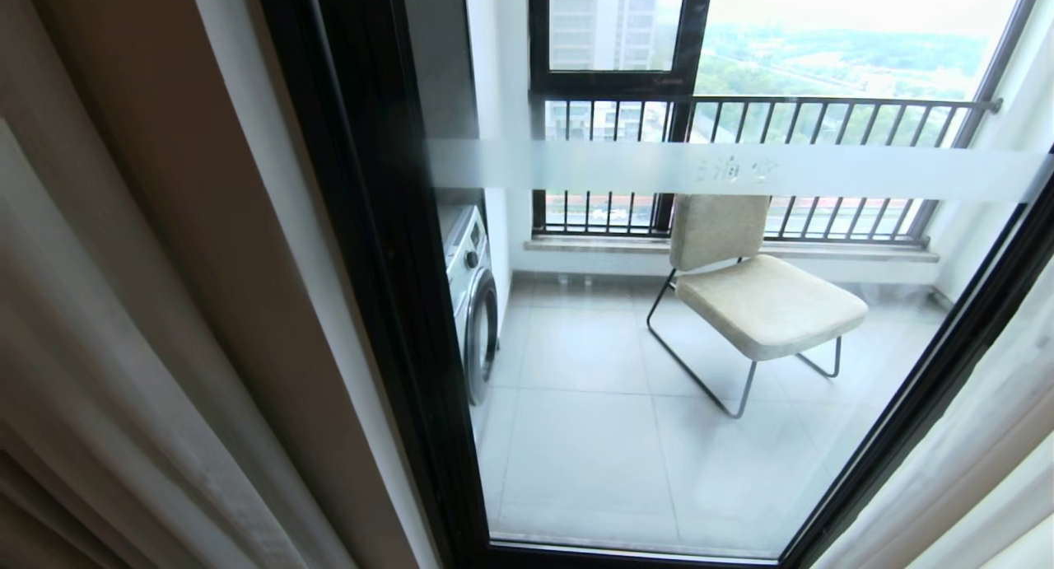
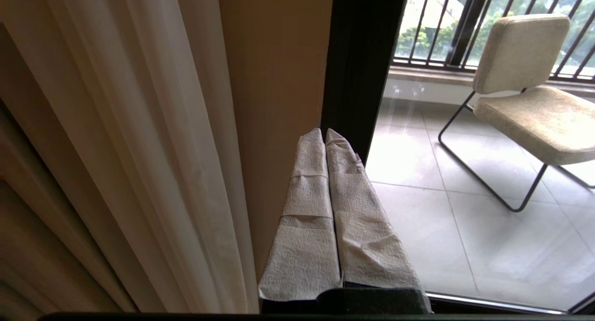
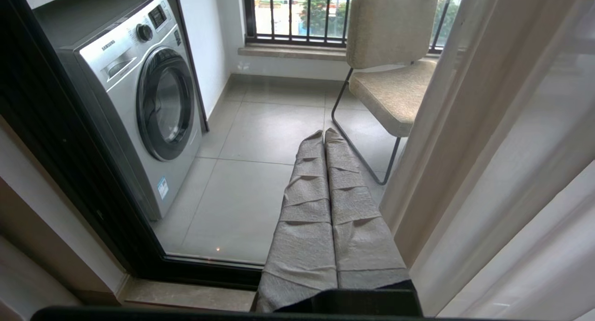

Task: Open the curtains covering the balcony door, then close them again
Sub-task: Close the inner curtains on both sides

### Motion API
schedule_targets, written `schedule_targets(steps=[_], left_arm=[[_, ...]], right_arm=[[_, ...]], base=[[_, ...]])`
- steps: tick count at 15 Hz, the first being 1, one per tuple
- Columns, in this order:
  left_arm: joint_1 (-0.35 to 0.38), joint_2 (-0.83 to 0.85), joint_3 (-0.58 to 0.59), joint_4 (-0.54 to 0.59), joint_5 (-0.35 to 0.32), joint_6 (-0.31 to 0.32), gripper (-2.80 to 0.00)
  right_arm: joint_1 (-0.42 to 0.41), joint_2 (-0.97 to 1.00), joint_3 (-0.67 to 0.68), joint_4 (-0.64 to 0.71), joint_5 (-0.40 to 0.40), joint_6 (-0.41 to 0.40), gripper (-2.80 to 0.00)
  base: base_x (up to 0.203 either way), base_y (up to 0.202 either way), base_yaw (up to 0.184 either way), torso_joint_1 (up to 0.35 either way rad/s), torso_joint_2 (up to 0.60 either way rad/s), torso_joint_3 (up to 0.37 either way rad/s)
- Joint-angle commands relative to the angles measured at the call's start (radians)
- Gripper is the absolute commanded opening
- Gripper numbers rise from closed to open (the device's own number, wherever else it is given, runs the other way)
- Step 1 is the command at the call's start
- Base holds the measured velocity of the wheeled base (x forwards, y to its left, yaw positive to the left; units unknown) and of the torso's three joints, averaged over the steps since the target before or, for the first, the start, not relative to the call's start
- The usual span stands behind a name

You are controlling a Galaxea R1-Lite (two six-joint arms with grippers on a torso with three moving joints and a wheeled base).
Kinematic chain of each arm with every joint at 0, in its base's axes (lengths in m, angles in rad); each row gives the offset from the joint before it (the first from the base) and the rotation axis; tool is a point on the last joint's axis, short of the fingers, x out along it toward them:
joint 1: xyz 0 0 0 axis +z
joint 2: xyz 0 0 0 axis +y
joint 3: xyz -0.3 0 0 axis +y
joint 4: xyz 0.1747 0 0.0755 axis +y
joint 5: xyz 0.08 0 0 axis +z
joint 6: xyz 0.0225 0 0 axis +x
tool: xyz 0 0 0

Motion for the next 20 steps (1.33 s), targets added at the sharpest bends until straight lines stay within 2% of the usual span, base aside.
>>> schedule_targets(steps=[1, 20], left_arm=[[0.001, 0.000, 0.000, -0.001, 0.001, -0.001, -2.80], [0.001, -0.002, 0.000, 0.001, -0.001, -0.002, -2.80]], right_arm=[[0.000, 0.000, 0.000, 0.000, 0.000, -0.001, -2.80], [0.000, 0.000, 0.000, 0.000, 0.000, -0.001, -2.80]], base=[[0.000, 0.000, 0.000, 0.000, 0.00, 0.000], [0.000, 0.000, 0.000, 0.000, 0.00, 0.000]])
